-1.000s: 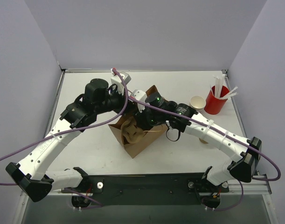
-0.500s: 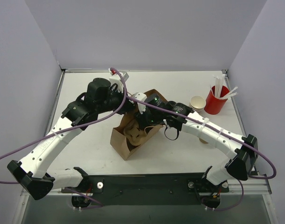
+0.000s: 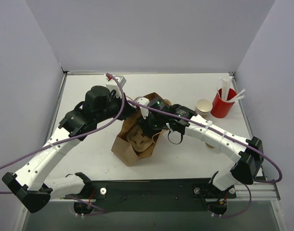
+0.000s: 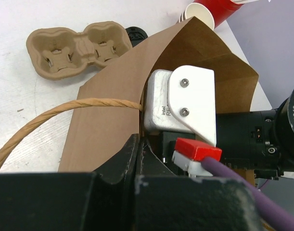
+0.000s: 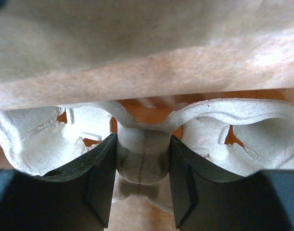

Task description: Pack the takeout coffee

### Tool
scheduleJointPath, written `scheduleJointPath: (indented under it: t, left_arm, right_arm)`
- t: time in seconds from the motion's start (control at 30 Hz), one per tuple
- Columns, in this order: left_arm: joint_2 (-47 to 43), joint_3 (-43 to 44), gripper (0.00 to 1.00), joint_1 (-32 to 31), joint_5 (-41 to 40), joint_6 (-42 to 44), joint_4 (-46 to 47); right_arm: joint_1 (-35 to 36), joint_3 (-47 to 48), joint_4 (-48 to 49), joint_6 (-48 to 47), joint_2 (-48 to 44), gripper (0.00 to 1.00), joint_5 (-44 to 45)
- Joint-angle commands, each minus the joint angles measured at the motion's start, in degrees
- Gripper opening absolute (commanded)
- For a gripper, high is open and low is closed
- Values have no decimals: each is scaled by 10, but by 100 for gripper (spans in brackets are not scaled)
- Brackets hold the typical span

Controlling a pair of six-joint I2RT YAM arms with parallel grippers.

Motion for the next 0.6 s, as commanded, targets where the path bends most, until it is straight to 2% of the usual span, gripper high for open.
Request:
scheduleJointPath:
  t: [0.0, 0.27, 0.57]
  left_arm:
    - [-29, -10, 0, 1, -36, -21, 79]
    - [-43, -55, 0, 0, -19, -59, 118]
    - [-48, -54, 0, 0, -18, -57, 116]
  right_arm:
    - [1, 2, -36, -8, -8, 38, -23]
    - [4, 54, -52, -22, 39, 38, -37]
    - [6, 82, -67, -25, 61, 40, -27]
